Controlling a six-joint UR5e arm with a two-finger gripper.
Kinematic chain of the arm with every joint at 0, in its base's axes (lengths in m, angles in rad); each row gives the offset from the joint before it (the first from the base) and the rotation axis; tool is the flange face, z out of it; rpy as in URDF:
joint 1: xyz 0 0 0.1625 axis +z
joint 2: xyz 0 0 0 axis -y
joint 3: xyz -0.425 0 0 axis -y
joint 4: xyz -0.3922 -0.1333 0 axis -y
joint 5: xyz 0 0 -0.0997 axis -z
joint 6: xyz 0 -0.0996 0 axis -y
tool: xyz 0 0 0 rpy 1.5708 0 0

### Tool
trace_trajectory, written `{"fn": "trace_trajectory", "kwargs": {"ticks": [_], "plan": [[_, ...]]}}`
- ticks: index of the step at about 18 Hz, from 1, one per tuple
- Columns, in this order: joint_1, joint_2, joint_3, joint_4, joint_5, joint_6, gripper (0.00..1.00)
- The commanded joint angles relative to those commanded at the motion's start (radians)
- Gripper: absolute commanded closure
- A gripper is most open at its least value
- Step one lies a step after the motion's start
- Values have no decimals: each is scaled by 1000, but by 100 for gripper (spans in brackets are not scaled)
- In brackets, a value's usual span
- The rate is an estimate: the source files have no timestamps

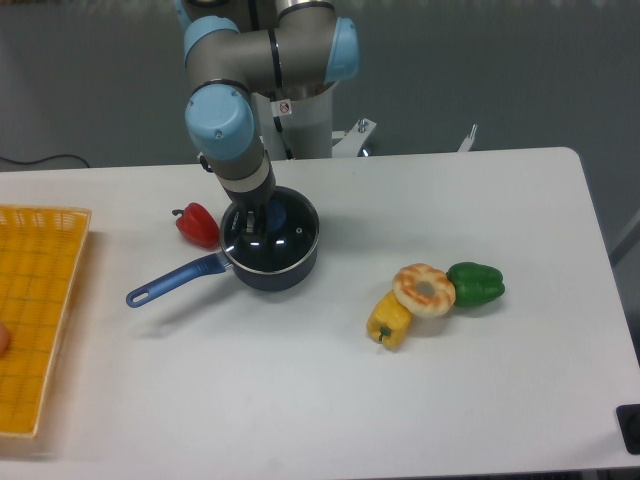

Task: Open the lid
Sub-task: 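Close the gripper around the blue lid knob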

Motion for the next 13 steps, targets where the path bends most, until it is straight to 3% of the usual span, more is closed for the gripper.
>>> {"fn": "trace_trajectory", "kwargs": {"ticks": [6, 9, 13], "plan": [[-2, -11, 20, -3, 2, -24, 55], [-3, -14, 28, -5, 2, -41, 56], [-2, -14, 74, -66, 0, -55, 56]]}}
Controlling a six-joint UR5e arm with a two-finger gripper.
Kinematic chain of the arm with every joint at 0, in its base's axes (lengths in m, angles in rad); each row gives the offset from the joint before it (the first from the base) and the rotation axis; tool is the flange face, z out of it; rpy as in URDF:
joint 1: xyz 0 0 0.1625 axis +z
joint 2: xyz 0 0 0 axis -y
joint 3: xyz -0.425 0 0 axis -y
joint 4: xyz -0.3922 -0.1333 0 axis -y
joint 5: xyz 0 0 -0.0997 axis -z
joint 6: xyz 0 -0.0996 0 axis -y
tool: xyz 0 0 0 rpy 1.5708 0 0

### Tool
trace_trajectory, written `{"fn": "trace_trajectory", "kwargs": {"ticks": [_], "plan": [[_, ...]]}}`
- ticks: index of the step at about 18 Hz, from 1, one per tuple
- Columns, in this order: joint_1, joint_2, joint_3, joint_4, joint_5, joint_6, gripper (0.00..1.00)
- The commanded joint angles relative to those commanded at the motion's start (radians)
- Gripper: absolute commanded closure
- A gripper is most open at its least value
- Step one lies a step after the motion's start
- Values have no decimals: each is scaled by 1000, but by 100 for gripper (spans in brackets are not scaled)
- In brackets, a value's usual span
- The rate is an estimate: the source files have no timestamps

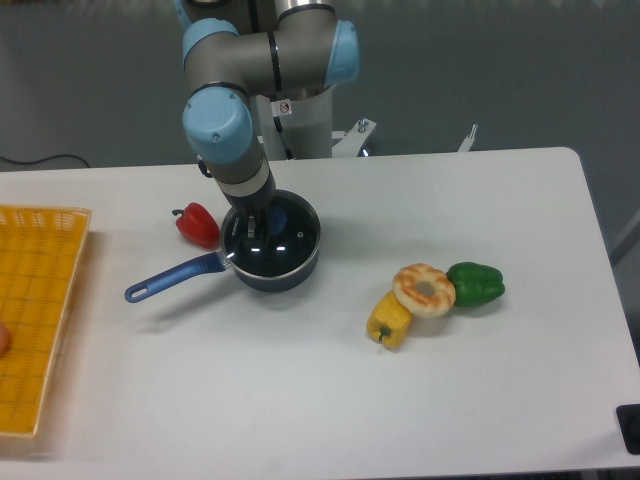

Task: Open the lid
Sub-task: 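Close the gripper around the blue lid knob, then lift the glass lid up off the saucepan by its knob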

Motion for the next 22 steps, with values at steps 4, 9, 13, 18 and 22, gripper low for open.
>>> {"fn": "trace_trajectory", "kwargs": {"ticks": [4, 9, 13, 18, 22], "plan": [[-2, -5, 23, -14, -2, -23, 56], [0, -9, 57, -14, -12, -64, 56], [0, -37, 117, -32, -14, -156, 56], [17, -52, 170, -28, -18, -212, 57], [29, -97, 248, -26, -57, -291, 57]]}}
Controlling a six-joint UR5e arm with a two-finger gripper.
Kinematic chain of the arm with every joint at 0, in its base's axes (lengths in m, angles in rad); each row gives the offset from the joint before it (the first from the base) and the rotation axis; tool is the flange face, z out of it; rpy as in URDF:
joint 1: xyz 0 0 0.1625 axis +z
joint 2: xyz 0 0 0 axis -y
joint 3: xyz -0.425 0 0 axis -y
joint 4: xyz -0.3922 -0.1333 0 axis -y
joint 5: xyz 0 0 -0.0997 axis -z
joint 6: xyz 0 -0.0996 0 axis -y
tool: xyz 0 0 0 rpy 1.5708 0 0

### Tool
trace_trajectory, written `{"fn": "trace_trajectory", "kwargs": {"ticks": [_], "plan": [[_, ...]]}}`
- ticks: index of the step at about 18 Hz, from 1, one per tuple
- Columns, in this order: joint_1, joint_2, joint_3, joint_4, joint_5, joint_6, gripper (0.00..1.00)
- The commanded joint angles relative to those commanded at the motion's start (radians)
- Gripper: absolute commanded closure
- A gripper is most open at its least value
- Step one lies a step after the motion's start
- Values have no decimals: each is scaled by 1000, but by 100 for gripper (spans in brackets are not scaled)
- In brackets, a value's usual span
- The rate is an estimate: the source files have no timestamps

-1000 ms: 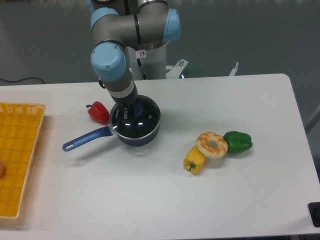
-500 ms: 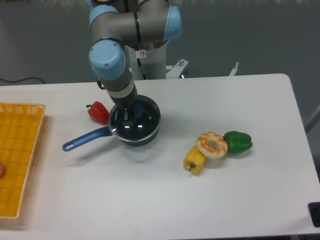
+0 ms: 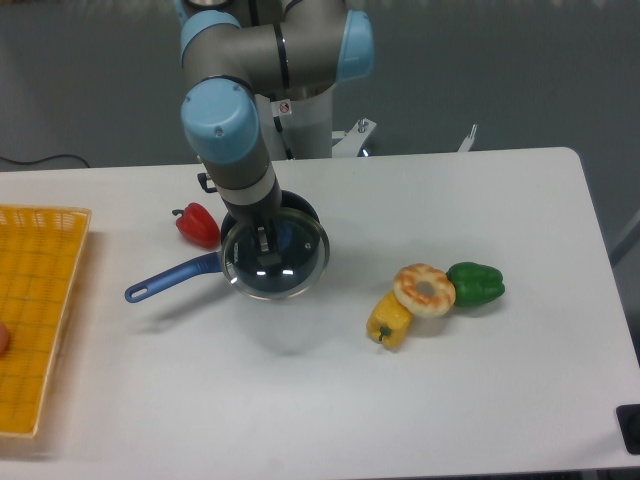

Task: Open the lid

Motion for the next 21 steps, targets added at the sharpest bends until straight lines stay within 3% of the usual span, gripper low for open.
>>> {"fn": "trace_trajectory", "kwargs": {"ticks": [5, 21], "plan": [[-9, -49, 45, 3, -2, -78, 57], [-12, -60, 42, 3, 1, -101, 57]]}}
